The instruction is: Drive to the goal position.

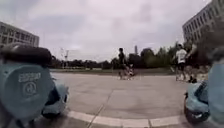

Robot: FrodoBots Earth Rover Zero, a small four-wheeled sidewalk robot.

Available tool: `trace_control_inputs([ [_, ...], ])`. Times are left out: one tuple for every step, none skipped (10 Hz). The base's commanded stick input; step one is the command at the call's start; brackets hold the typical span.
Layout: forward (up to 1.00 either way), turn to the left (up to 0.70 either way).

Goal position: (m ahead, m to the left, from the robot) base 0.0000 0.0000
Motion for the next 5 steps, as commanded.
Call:
trace_control_inputs([
  [0.0,0.0],
  [0.0,0.0],
  [0.0,0.0],
  [0.0,0.0],
  [0.0,0.0],
])
